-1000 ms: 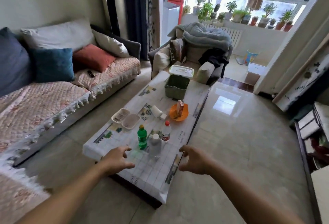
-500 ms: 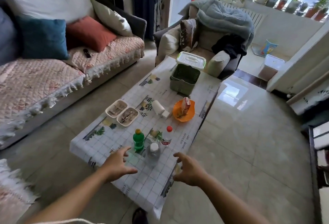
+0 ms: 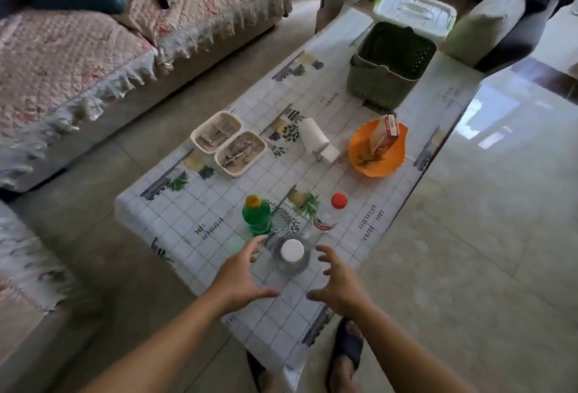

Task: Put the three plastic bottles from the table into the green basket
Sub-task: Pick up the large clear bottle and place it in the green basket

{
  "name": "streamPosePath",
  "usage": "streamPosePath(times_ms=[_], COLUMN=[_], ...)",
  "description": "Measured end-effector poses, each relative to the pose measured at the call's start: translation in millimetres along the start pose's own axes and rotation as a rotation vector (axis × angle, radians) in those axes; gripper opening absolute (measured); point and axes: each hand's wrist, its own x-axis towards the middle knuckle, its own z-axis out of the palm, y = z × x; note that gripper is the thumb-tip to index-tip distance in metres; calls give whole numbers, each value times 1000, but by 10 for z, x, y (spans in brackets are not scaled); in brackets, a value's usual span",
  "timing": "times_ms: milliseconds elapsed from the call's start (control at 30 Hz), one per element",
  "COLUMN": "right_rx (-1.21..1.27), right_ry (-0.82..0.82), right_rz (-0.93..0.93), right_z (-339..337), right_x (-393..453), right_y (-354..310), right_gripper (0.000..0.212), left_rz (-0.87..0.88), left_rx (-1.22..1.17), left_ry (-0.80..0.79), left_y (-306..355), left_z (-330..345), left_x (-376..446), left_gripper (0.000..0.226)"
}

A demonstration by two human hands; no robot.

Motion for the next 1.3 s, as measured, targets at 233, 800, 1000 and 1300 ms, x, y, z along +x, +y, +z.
streamPosePath(times_ms=[233, 800, 1000, 1300], right_rx=[-1, 151, 262, 308], right_ry=[14, 234, 319, 395], right_rz=[-172, -365, -453, -567], right_z=[407, -16, -703, -2018], right_x=[648, -43, -828, -1453], right_y=[234, -97, -431, -511], right_gripper=[97, 82, 80, 91], left_rz=[127, 306, 458, 549], left_rx=[-142, -96, -57, -60], left_ry=[64, 84, 110, 198], left_y=[-157, 612, 1472, 2918], left_z=[391, 38, -270, -287], left_x=[499, -31, -589, -771], left_gripper=[88, 89, 88, 86])
